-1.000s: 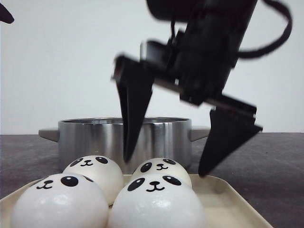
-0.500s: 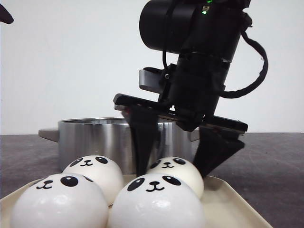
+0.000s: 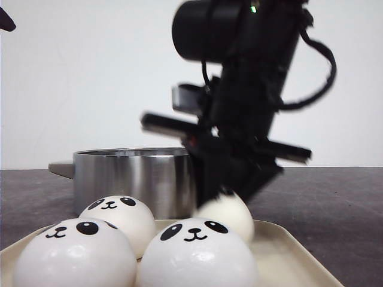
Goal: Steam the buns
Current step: 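Lift the bun with the right gripper and lower it into the pot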
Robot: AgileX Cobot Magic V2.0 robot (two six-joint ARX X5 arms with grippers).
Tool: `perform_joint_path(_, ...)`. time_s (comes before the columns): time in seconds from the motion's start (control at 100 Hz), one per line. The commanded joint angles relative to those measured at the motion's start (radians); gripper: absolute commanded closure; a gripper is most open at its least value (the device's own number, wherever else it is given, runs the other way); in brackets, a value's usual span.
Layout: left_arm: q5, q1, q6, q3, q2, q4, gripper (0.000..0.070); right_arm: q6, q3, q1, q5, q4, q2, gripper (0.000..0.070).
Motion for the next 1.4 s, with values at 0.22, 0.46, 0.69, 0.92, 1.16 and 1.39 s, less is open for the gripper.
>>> perform_joint_path(0.22,0.001,-0.005,0.01,0.019,0.005,0.009,0.0073,-0.129,0.32,0.092,-0.124,-0.258,-0.137,0.0698)
perform_joint_path(0.46,0.001,-0.005,0.01,0.019,0.005,0.014,0.0073,-0.206,0.518,0.067,0.136,-0.167,-0.142,0.0698)
perform_joint_path(0.69,0.001,-0.005,0.009,0.019,0.003,0.009,0.0073,-0.215,0.519,-0.09,0.125,-0.006,-0.04,0.0698)
perform_joint_path(0.92,0.001,-0.005,0.008,0.019,0.003,0.004,0.0073,-0.215,0.519,-0.184,0.072,0.063,0.135,0.0698)
perform_joint_path(1.16,0.002,-0.005,0.003,0.019,0.003,-0.003,0.0073,-0.215,0.519,-0.206,0.074,0.105,0.292,0.0698)
perform_joint_path(1.39,0.001,-0.005,0.002,0.019,0.004,-0.041,0.0073,-0.214,0.519,-0.214,0.079,0.113,0.365,0.0698)
